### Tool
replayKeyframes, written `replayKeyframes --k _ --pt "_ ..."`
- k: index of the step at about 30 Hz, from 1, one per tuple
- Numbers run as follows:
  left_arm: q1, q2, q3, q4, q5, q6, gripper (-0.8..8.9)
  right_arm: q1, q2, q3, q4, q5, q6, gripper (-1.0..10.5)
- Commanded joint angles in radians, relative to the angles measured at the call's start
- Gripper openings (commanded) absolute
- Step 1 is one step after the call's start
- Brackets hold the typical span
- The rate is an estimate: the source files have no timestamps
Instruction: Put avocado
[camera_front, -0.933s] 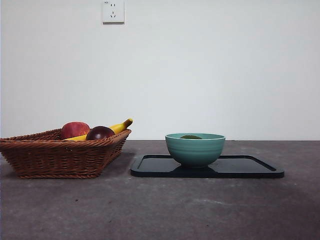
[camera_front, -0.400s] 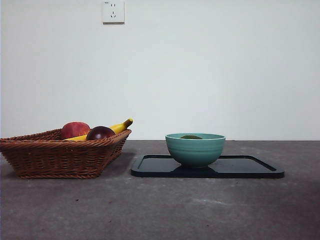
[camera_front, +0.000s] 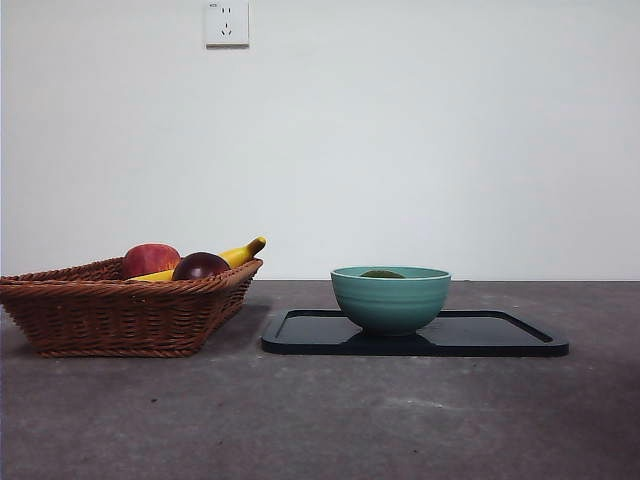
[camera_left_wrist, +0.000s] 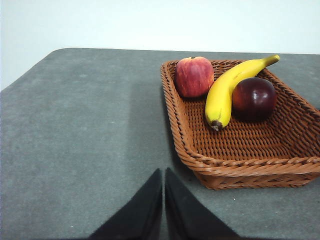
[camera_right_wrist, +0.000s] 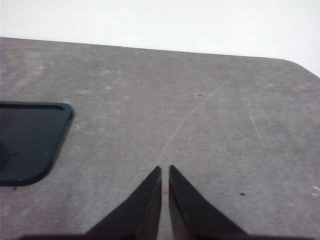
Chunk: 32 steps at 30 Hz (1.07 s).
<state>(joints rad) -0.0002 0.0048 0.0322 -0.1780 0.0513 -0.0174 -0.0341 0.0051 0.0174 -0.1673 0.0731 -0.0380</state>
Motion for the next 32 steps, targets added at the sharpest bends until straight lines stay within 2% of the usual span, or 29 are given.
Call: replayKeyframes --k 1,5,11,32 --pt "0.002 -0.002 -0.02 -0.009 -0.002 -0.005 0.07 -0.007 -0.002 -0.007 -0.008 -0.036 -0.007 0.2" --pt "0.002 -0.002 -0.021 -0.009 -0.002 -0.005 0.07 -0.009 -0.002 -0.007 -0.013 -0.127 -0.007 0.2" --pt "0.002 -0.002 -0.02 -0.009 -0.002 -0.005 0.07 -0.009 -0.002 -0.007 -0.012 -0.098 -0.006 0.2" --pt "0.002 -0.002 -0.02 -0.009 -0.002 -0.005 0.07 -0.008 -0.002 -0.007 0.014 -0.099 -0.004 0.2"
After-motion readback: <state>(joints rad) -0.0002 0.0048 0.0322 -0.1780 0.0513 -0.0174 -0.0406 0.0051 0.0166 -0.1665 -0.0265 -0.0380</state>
